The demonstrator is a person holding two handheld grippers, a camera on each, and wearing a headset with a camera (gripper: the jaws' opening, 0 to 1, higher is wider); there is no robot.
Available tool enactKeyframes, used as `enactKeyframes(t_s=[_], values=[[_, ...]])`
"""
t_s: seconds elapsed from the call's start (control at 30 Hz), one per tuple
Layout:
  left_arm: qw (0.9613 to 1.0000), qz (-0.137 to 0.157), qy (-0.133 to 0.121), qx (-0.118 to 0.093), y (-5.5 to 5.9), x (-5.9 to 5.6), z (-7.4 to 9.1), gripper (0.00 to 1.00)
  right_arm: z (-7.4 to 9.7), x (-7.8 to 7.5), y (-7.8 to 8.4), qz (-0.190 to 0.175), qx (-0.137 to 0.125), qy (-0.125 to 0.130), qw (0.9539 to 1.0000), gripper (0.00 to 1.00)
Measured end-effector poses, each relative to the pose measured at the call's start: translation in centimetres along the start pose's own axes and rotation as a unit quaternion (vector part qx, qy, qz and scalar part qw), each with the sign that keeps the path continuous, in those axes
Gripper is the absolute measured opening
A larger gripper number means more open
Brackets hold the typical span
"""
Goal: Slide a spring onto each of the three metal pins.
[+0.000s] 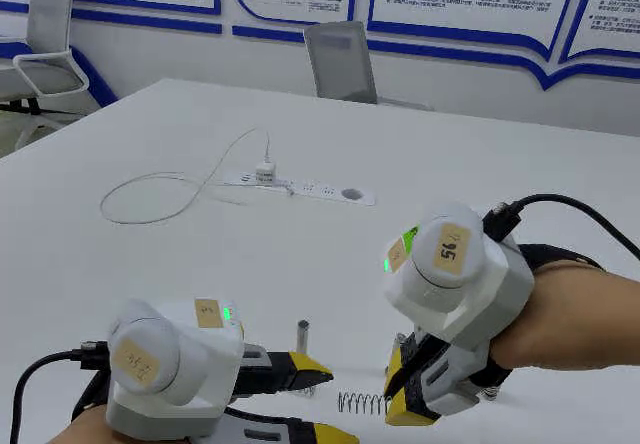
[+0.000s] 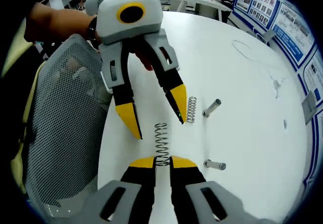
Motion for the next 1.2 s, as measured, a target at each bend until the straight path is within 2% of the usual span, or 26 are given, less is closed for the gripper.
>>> enactKeyframes(t_s=[0.57,0.87,1.2], values=[[0.9997,-0.014,0.015,-0.011,-0.3,-0.54,-0.22,0.14,0.19,0.4,-0.36,0.023,0.001,-0.004,0.9997,0.12],[0.9996,-0.012,0.021,-0.017,-0.4,-0.52,-0.18,0.12,0.34,0.53,-0.25,0.027,-0.003,-0.003,0.9996,0.12],[0.999,0.005,0.031,-0.032,-0.62,-0.51,0.11,0.1,0.09,0.29,0.22,0.018,-0.005,-0.006,0.9998,0.14]])
Point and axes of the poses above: the centre of the closed fingertips' face, and the gripper's own axes: z roughly backward along the fingers, x roughly to its left, y roughly out of its underside, the point moved 10 cm from there along z, roughly backward along the fingers, and after that the axes turned 9 degrees about -y, right-handed, at the moved point
